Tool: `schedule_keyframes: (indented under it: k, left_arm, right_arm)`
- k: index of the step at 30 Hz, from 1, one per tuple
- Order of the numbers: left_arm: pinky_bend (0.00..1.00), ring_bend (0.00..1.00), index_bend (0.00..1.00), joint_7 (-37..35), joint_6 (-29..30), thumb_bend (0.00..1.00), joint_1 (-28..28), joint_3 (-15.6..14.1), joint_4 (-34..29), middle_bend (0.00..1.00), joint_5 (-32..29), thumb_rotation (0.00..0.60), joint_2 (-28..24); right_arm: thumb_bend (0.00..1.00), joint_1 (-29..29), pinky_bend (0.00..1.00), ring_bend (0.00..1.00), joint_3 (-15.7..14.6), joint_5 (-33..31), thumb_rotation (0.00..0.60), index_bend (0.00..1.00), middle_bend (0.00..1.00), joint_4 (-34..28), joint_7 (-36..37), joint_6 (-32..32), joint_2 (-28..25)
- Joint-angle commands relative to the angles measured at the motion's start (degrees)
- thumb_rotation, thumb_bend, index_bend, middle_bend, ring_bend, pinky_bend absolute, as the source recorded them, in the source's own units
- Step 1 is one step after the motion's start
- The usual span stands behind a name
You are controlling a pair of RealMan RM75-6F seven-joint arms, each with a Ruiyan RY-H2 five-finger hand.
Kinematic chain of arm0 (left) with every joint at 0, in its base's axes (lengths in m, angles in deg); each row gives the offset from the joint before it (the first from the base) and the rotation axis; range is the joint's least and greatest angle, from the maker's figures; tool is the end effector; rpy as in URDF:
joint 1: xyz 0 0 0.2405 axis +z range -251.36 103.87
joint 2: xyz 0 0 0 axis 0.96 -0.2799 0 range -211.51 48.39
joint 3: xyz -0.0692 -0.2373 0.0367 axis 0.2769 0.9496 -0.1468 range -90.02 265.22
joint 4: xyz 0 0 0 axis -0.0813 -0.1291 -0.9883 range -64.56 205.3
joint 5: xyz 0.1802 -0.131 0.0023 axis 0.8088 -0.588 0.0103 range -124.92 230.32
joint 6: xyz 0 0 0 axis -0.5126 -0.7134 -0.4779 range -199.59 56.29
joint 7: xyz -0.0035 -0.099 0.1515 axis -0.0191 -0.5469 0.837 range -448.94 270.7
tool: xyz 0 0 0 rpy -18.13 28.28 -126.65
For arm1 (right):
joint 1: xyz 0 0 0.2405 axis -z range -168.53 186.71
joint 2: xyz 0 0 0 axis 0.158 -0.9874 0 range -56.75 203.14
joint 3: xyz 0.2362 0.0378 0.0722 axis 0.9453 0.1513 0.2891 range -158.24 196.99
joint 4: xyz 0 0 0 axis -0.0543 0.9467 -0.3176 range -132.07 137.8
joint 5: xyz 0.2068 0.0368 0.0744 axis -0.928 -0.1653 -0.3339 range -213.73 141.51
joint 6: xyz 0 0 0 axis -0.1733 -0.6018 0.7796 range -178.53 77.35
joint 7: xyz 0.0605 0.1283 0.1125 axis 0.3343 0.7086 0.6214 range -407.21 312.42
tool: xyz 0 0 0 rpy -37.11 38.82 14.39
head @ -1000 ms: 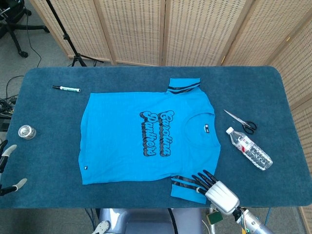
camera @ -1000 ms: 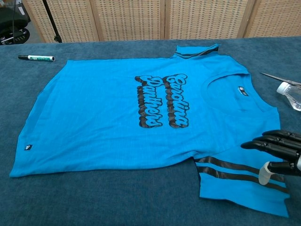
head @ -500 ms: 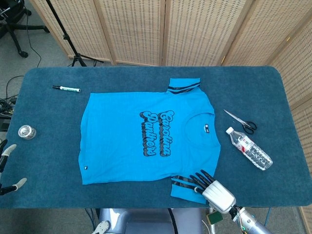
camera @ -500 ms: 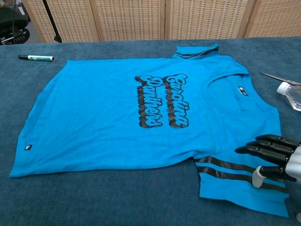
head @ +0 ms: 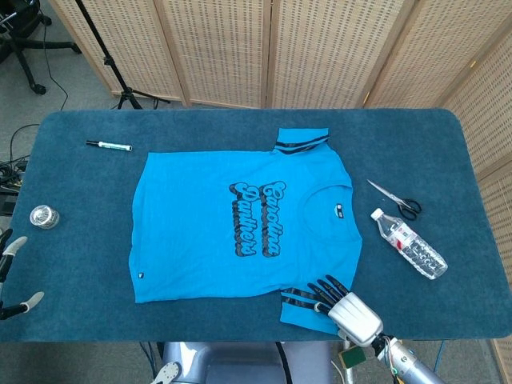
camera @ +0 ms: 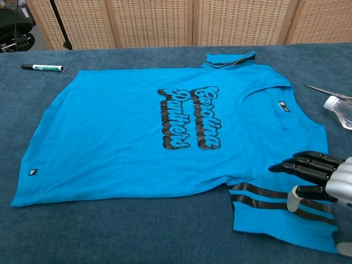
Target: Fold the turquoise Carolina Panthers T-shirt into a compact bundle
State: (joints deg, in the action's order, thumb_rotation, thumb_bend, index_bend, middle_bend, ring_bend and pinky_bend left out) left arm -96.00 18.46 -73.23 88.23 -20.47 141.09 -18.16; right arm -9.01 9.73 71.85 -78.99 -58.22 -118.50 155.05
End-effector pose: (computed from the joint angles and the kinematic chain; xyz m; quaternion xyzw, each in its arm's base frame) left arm -0.3254 0.1805 0.1561 -0.5624 -0.4144 -0.4079 0.5879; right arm -0.2350 -0.1903 -0.0402 0.8474 -0.2697 0.3306 0.3161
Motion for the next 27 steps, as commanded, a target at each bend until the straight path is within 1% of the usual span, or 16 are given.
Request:
schedule_keyframes:
  k: [1, 8, 13, 18, 22, 27]
  left_arm:
    - [0.0, 0.0, 0.0, -0.13, 0.09, 0.1, 0.04, 0.03, -0.03, 0.0, -0.02, 0.6, -0.06]
    - [0.0, 0.0, 0.0, -0.39, 0.07, 0.1, 0.02, 0.07, -0.04, 0.0, -0.06, 0.6, -0.16]
    - [0.0, 0.0, 0.0, -0.44, 0.14, 0.1, 0.06, 0.11, 0.02, 0.0, -0.09, 0.6, -0.16]
    - [0.0, 0.0, 0.0, -0.3, -0.02, 0.1, 0.0, 0.08, 0.09, 0.0, -0.11, 0.6, -0.11]
    - [0.0, 0.0, 0.0, -0.34, -0.07, 0.1, -0.02, 0.12, 0.09, 0.0, -0.2, 0.6, -0.1]
    - [0.0, 0.0, 0.0, -0.29, -0.03, 0.1, 0.0, 0.13, 0.13, 0.0, -0.2, 0.6, -0.06]
  right_arm:
    - [0.05, -0.19, 0.0, 0.0, 0.0, -0.49, 0.6, 0.35, 0.06, -0.35, -0.09, 0.4, -0.01]
    - [0.06, -0.73, 0.0, 0.0, -0.05, -1.43, 0.6, 0.35, 0.06, -1.15, -1.14, 1.45, 0.26]
    - [0.15, -1.01, 0.0, 0.0, -0.01, -1.97, 0.6, 0.35, 0.07, -1.68, -0.91, 1.54, 0.8]
    - [0.16, -1.26, 0.0, 0.0, 0.06, -2.17, 0.6, 0.37, 0.07, -1.95, -1.15, 1.6, 0.96]
    - [0.25, -1.46, 0.0, 0.0, 0.23, -2.83, 0.6, 0.38, 0.07, -2.05, -1.22, 2.04, 1.39]
    - [0.26, -1.65, 0.0, 0.0, 0.49, -3.3, 0.6, 0.4, 0.08, -2.03, -0.85, 1.96, 1.81]
